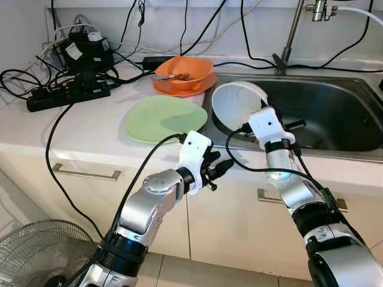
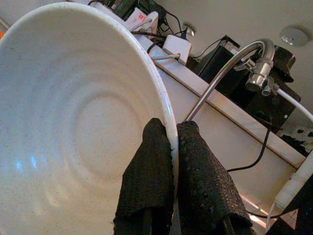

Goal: Kitchen organization

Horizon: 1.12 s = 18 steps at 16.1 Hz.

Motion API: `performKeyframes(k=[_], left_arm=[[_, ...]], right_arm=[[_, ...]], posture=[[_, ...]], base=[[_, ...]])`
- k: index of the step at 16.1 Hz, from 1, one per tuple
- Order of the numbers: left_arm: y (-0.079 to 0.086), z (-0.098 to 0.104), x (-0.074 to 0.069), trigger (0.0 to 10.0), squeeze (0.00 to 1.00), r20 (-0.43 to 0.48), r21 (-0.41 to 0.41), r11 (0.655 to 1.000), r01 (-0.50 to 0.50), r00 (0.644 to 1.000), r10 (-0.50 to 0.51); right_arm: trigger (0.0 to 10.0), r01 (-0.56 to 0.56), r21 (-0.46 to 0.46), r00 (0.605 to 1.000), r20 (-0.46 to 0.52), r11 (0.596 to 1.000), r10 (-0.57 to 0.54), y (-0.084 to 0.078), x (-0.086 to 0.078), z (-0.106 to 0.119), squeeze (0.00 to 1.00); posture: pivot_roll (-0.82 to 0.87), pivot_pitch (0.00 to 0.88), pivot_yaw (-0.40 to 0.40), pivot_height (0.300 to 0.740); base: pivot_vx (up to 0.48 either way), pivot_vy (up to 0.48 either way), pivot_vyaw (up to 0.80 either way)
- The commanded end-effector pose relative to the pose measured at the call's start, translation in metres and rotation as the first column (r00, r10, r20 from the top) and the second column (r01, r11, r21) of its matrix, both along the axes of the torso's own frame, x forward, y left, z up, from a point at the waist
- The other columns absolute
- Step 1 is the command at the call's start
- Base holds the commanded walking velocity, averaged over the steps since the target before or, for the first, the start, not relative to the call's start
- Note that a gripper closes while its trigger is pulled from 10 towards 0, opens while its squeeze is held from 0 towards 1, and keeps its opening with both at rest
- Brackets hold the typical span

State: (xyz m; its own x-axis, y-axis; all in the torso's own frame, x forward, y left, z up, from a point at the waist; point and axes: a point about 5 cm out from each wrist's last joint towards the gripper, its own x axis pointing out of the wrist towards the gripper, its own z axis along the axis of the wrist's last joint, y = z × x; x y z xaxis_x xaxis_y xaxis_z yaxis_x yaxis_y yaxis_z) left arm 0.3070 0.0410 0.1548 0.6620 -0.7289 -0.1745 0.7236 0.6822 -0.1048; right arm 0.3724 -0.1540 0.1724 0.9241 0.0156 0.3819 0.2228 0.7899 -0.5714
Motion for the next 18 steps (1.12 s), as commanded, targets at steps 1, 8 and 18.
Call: performKeyframes(k=[1, 8, 18], left_arm=[[0.002, 0.002, -0.002, 10.0, 0.0, 0.012, 0.016, 1.0, 0.006, 1.0, -0.007], [0.004, 0.002, -0.004, 10.0, 0.0, 0.013, 0.026, 1.0, 0.004, 1.0, -0.004], [0.004, 0.001, -0.003, 10.0, 0.0, 0.008, 0.03, 1.0, -0.002, 1.0, 0.002]], right_arm=[[10.0, -0.024, 0.006, 0.998, 0.05, 1.0, 0.023, 0.006, 0.003, 0.012, 0.0], [10.0, -0.05, 0.004, 0.998, -0.032, 0.999, 0.05, 0.012, 0.003, -0.006, 0.0], [10.0, -0.132, 0.024, 0.986, -0.102, 0.991, 0.134, 0.025, 0.001, -0.018, 0.0]], posture=[[0.08, 0.0, 0.071, 0.74], [0.08, 0.0, 0.072, 0.74], [0.08, 0.005, 0.071, 0.74]], base=[[0.0, 0.0, 0.0], [0.0, 0.0, 0.0], [0.0, 0.0, 0.0]])
